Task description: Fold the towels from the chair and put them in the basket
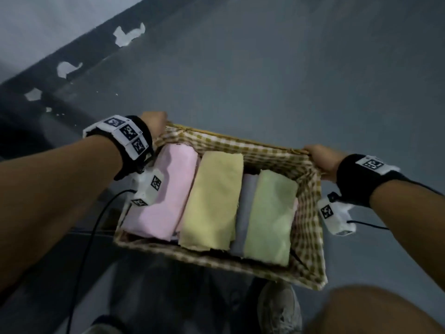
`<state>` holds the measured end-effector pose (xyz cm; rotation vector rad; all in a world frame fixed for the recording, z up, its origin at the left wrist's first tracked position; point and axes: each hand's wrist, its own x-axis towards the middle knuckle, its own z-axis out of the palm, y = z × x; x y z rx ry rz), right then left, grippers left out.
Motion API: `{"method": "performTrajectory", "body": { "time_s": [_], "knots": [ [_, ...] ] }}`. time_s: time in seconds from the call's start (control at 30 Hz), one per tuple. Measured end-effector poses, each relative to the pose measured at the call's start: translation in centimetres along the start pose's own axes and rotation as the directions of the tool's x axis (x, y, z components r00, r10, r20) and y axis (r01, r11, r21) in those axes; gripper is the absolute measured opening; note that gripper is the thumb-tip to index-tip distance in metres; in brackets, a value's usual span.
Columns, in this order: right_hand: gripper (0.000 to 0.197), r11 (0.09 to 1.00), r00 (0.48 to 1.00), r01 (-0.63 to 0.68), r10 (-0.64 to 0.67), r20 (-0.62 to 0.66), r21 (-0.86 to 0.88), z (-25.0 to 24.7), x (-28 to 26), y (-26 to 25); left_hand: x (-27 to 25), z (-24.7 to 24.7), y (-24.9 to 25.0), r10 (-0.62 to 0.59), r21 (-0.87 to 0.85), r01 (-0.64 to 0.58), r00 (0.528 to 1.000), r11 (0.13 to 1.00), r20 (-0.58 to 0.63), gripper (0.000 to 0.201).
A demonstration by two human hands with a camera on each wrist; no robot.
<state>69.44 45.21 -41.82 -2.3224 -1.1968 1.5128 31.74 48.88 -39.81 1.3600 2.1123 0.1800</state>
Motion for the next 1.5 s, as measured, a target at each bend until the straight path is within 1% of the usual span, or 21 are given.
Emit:
{"method": "performTrajectory", "body": {
  "time_s": [0.13,0.2,0.23,0.3,0.37,0.43,0.5,0.57,0.63,0.73,0.8,0.87,0.93,1.0,1.07,1.1,1.17,1.3,1.37,1.43,1.5],
  "knots": [
    [0.021,0.951,0.997,-0.073,0.062,0.046,0.300,-0.5,-0.4,-0.5,1.1,-0.2,-0.3,-0.031,0.010,0.030,0.994,0.999,0.103,0.032],
    [0.015,0.932,0.997,-0.079,0.083,0.004,0.354,-1.0,-1.0,-1.5,1.4,-1.0,-0.1,-0.124,-0.150,0.145,0.983,0.978,0.136,0.036],
    [0.014,0.931,0.997,-0.061,0.076,-0.027,0.361,-1.4,-1.3,-2.3,1.6,-1.4,-0.2,-0.151,-0.317,0.191,0.978,0.929,0.147,0.035],
    [0.011,0.905,0.998,-0.009,0.035,-0.053,0.426,-2.4,-1.7,-3.8,1.1,-2.5,0.6,-0.150,-0.669,0.241,0.970,0.703,0.192,0.016],
    [0.021,0.824,0.998,0.000,0.036,-0.052,0.566,-3.5,-3.0,-5.2,0.4,-3.9,1.9,-0.176,-0.816,0.308,0.951,0.490,0.253,0.005],
    [0.045,0.748,0.997,-0.030,0.072,-0.035,0.663,-4.6,-4.7,-5.9,-0.6,-5.9,2.8,-0.215,-0.829,0.363,0.930,0.426,0.298,0.045],
    [0.065,0.704,0.994,-0.077,0.106,0.003,0.706,-5.8,-6.9,-5.8,-2.0,-7.5,2.9,-0.202,-0.794,0.369,0.929,0.483,0.309,0.075],
    [0.069,0.664,0.989,-0.138,0.126,0.072,0.735,-6.5,-9.6,-5.2,-4.5,-9.0,2.5,-0.193,-0.804,0.411,0.912,0.429,0.363,0.077],
    [0.056,0.644,0.985,-0.173,0.131,0.116,0.746,-6.7,-12.8,-4.7,-7.5,-10.4,2.3,-0.191,-0.804,0.464,0.886,0.371,0.423,0.071],
    [0.034,0.729,0.982,-0.187,0.117,0.149,0.659,-6.5,-17.5,-3.5,-12.0,-12.5,1.2,-0.176,-0.787,0.527,0.850,0.321,0.497,0.063],
    [0.026,0.800,0.971,-0.222,0.133,0.196,0.557,-6.4,-19.6,-2.2,-14.1,-12.8,-0.1,-0.224,-0.794,0.527,0.850,0.303,0.478,0.044],
    [0.025,0.830,0.964,-0.255,0.181,0.193,0.495,-5.7,-21.3,-0.6,-15.8,-12.6,-2.0,-0.297,-0.794,0.515,0.852,0.323,0.431,0.023],
    [0.026,0.936,0.977,-0.213,0.197,0.086,0.280,-4.1,-21.8,1.1,-17.3,-11.6,-4.6,-0.346,-0.748,0.500,0.861,0.438,0.373,0.010],
    [0.033,0.990,0.991,-0.133,0.134,0.017,-0.034,-1.9,-21.8,2.8,-18.3,-9.8,-7.4,-0.294,-0.646,0.425,0.905,0.634,0.307,0.004],
    [0.040,0.933,0.996,-0.091,0.094,-0.009,-0.349,0.6,-21.5,4.6,-19.1,-7.5,-9.7,-0.158,-0.392,0.258,0.950,0.883,0.269,0.015],
    [0.045,0.884,0.995,-0.090,0.096,-0.009,-0.459,1.8,-21.2,5.4,-19.5,-6.3,-10.4,-0.110,-0.267,0.187,0.954,0.945,0.280,0.019],
    [0.055,0.791,0.994,-0.098,0.102,-0.028,-0.604,3.9,-20.5,7.1,-19.9,-3.9,-11.1,-0.106,-0.201,0.171,0.949,0.964,0.297,0.026],
    [0.062,0.543,0.994,-0.105,0.070,-0.080,-0.833,6.2,-18.7,8.3,-19.9,-0.4,-11.2,-0.198,-0.159,0.232,0.959,0.960,0.203,0.039],
    [0.060,0.498,0.991,-0.118,0.115,-0.070,-0.859,6.4,-18.2,7.9,-19.8,0.2,-11.1,-0.209,-0.155,0.235,0.964,0.960,0.164,0.032],
    [0.058,0.459,0.986,-0.114,0.163,-0.042,-0.881,5.8,-17.8,6.7,-19.3,-0.4,-11.0,-0.213,-0.166,0.251,0.953,0.954,0.214,0.029],
    [0.056,0.510,0.990,-0.082,0.143,-0.010,-0.856,4.5,-18.1,4.3,-19.1,-1.9,-10.8,-0.196,-0.182,0.245,0.948,0.952,0.251,0.026]
  ]
}}
